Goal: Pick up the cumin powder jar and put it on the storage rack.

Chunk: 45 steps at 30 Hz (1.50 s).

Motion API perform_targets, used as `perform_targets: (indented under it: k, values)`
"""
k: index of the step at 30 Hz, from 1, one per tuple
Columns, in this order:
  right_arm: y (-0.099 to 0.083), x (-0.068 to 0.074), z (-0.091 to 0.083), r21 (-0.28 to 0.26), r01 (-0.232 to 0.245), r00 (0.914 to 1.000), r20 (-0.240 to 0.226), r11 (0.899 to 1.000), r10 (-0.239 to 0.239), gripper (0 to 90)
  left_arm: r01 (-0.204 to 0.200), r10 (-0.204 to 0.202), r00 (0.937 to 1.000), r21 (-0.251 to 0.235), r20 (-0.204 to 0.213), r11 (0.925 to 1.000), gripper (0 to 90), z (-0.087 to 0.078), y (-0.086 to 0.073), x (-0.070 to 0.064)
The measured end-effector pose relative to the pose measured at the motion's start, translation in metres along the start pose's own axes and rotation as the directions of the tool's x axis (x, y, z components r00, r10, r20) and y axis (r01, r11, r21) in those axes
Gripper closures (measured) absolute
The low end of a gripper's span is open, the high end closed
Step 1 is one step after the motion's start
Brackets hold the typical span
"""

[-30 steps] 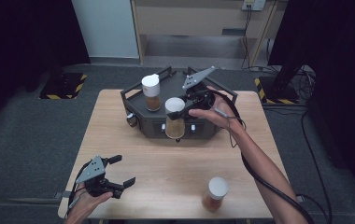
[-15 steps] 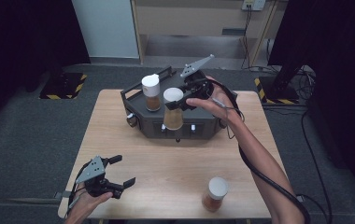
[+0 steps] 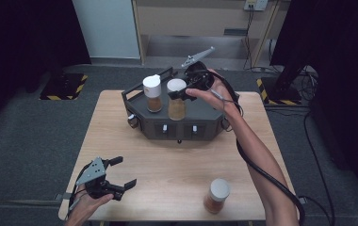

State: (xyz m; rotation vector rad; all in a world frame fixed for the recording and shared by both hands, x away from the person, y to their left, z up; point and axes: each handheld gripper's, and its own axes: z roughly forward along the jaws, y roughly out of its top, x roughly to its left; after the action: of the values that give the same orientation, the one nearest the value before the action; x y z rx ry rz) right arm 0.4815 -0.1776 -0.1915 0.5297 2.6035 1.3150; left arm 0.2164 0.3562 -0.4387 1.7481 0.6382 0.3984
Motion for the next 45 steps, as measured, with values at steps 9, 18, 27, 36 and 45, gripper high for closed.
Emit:
perform_targets:
  k: [9,18,27,36,45]
  values:
    - [-0.001,-0.009,0.011,0.013,-0.064,0.9956,0.069,0.998,0.063,34.2,0.001,-0.001,1.0000,-0.003,-0.001,1.0000,0.9,0.000,0.000,0.000]
    - [-0.003,-0.014,0.024,0.017,-0.107,0.9865,0.126,0.994,0.104,34.2,-0.001,0.001,1.0000,-0.001,0.000,1.0000,0.9,0.000,0.000,0.000]
    - [-0.002,-0.018,0.032,0.027,-0.124,0.9825,0.143,0.992,0.119,34.1,-0.003,0.003,1.0000,0.000,0.000,1.0000,0.9,0.000,0.000,0.000]
    - [0.000,-0.018,0.037,0.046,-0.130,0.9796,0.161,0.990,0.121,34.2,-0.004,0.004,1.0000,0.001,0.001,1.0000,0.9,0.000,0.000,0.000]
    - [0.000,-0.020,0.040,0.059,-0.144,0.9751,0.179,0.988,0.131,34.2,-0.005,0.005,1.0000,0.004,0.003,1.0000,1.0,0.000,0.000,0.001]
